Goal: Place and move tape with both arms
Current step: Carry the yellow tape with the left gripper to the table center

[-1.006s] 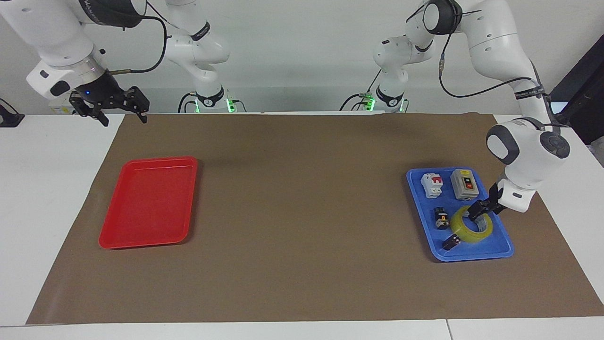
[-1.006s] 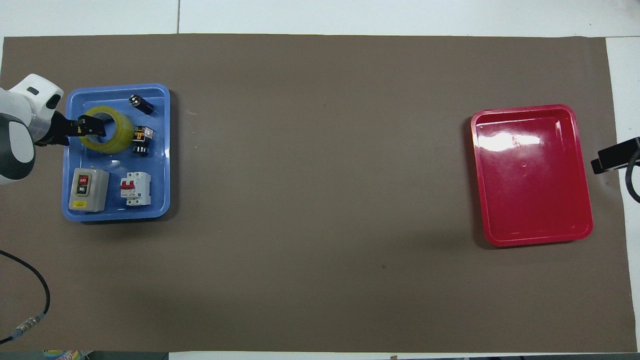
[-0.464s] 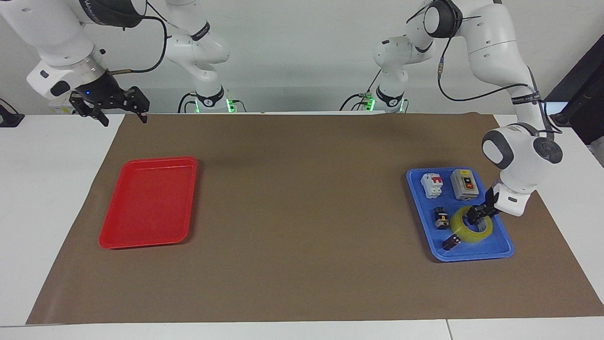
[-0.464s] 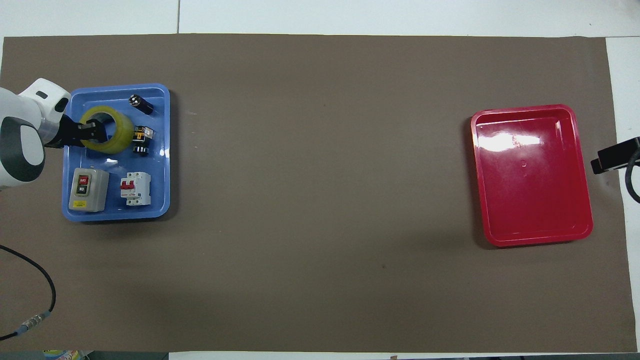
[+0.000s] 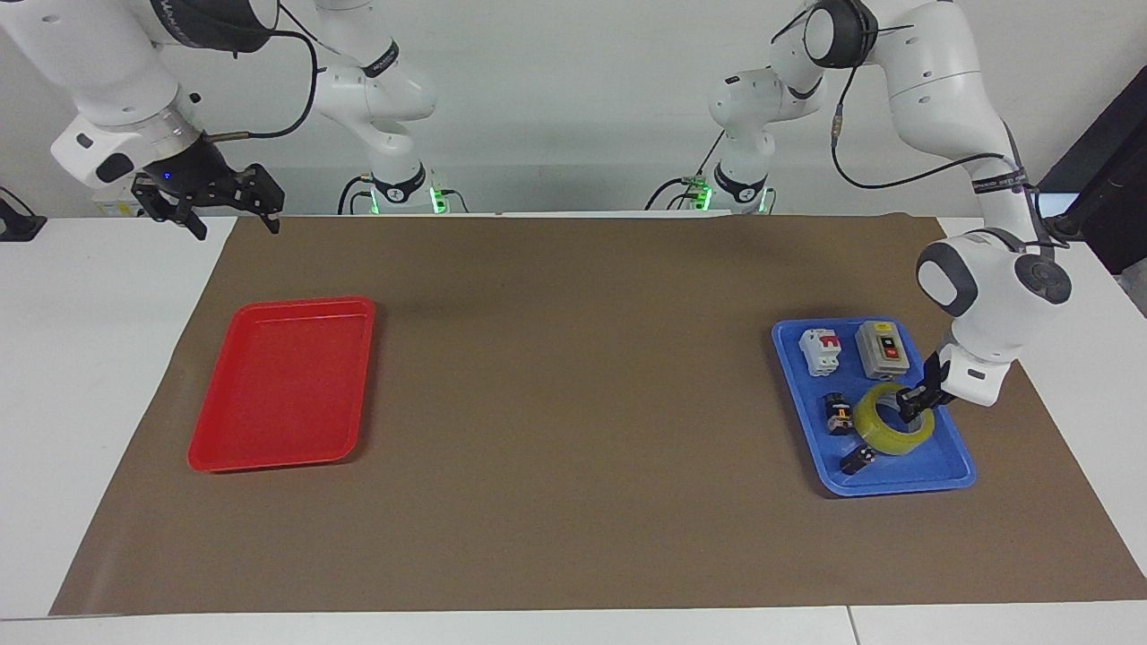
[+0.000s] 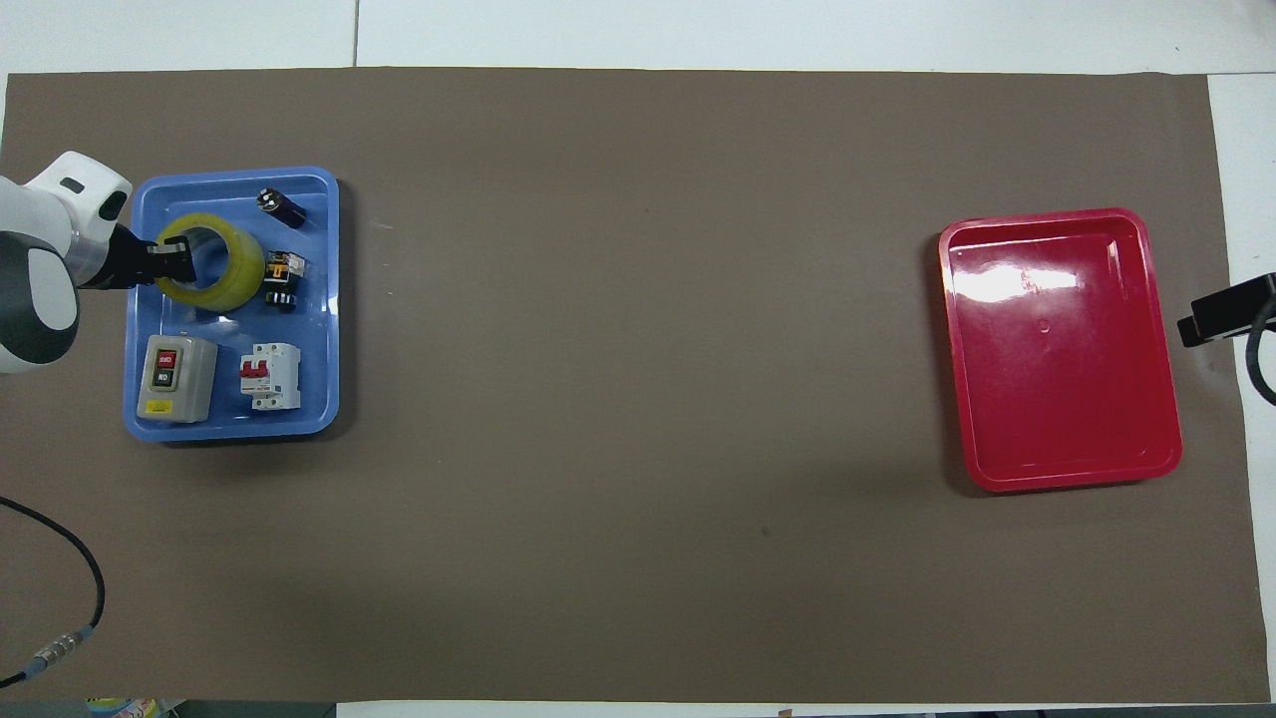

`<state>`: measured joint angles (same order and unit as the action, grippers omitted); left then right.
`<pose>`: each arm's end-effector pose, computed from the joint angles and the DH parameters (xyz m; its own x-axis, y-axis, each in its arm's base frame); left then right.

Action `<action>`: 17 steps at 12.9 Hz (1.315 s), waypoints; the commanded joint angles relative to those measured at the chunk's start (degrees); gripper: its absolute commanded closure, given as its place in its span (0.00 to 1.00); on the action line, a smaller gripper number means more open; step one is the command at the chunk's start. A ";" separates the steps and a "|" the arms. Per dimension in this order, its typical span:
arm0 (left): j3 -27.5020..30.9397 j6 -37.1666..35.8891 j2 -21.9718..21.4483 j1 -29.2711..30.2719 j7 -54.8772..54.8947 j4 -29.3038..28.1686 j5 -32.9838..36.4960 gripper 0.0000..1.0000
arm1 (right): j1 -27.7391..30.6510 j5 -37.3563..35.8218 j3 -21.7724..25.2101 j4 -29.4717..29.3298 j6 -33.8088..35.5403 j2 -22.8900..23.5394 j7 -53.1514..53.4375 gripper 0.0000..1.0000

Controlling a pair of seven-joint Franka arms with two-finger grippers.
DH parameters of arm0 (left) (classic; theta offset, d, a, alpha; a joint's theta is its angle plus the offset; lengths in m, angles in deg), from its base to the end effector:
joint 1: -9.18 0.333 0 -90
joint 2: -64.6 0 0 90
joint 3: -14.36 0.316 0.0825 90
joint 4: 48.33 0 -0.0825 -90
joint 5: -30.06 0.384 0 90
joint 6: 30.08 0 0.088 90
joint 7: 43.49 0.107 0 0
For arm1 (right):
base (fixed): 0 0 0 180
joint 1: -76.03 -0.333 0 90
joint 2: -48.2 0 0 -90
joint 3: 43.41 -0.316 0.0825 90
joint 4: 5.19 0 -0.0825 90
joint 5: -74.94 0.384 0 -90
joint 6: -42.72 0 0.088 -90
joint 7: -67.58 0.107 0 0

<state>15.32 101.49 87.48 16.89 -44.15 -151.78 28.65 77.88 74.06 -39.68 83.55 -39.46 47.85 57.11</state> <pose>0.6472 0.0973 0.3325 0.9802 0.1757 0.0912 0.1751 -0.9844 0.0144 0.5353 -0.0542 0.6269 0.9905 0.0838 -0.1091 0.0837 -0.9965 -0.0050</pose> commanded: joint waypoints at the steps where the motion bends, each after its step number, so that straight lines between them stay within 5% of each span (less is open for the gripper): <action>1: 0.01 -6.65 -7.84 -0.24 -0.39 -1.49 0.01 1.00 | 0.35 0.88 -0.30 1.61 -0.88 -1.31 -0.78 0.00; 4: 0.01 -12.63 -12.76 -3.30 -1.01 -2.01 0.01 1.00 | 0.35 0.88 -0.30 1.61 -0.88 -1.31 -0.78 0.00; 8: -0.08 -10.55 -14.01 -14.18 -10.83 -5.35 0.10 1.00 | 0.35 0.88 -0.30 1.61 -0.71 -1.31 -0.87 0.00; 14: -0.08 -2.63 -9.01 -34.31 -36.84 -6.86 4.31 1.00 | 0.35 0.88 -0.30 1.61 -0.62 -1.31 -0.96 0.00; 17: -0.17 -1.06 0.46 -41.36 -53.34 1.55 10.71 1.00 | 0.35 0.88 -0.30 1.61 -0.62 -1.31 -0.96 0.00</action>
<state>14.10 98.98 81.82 -21.54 -89.44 -157.13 35.42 77.88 74.06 -39.70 83.55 -39.46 47.85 57.11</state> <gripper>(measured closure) 0.784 0.000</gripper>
